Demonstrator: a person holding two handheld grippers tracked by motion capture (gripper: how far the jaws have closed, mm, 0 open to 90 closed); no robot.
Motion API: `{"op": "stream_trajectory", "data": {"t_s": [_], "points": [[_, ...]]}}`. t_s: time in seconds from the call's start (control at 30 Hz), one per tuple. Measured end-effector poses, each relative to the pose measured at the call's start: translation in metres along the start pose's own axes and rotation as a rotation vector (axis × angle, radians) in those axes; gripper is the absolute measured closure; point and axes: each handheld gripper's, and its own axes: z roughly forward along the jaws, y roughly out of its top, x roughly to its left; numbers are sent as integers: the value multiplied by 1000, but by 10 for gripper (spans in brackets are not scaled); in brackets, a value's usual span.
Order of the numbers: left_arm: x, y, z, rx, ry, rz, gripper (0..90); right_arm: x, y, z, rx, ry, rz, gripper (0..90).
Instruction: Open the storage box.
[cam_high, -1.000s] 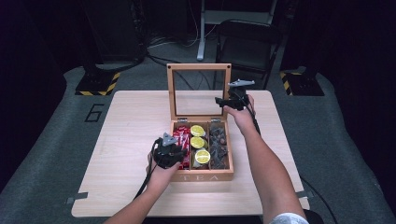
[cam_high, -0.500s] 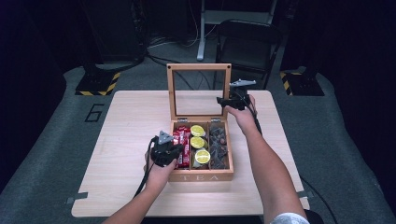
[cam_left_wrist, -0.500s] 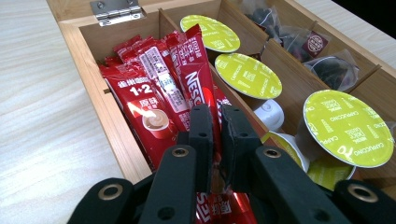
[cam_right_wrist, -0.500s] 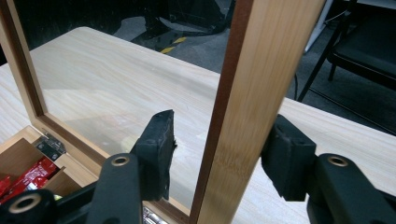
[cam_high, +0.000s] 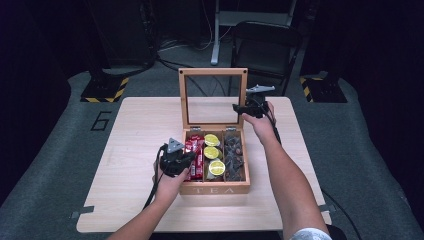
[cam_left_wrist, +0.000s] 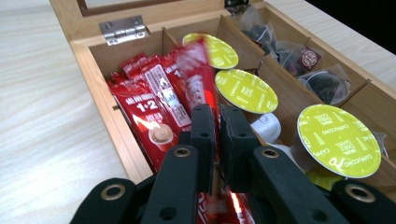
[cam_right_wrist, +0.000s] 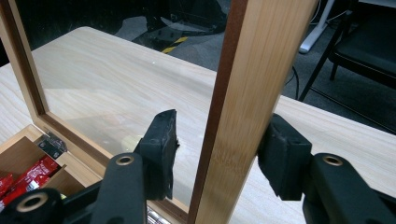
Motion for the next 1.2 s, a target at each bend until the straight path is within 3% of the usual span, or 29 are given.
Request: {"op": "stream_trajectory", "data": {"t_s": [0.37, 0.93, 1.2], "points": [[0, 6, -4, -11, 2, -20, 865, 0, 0, 0, 1, -3, -10, 496], [2, 15, -14, -39, 32, -13, 878, 0, 0, -1, 5, -5, -16, 501], [18, 21, -30, -60, 74, -39, 878, 0, 0, -1, 6, -7, -15, 503]]}}
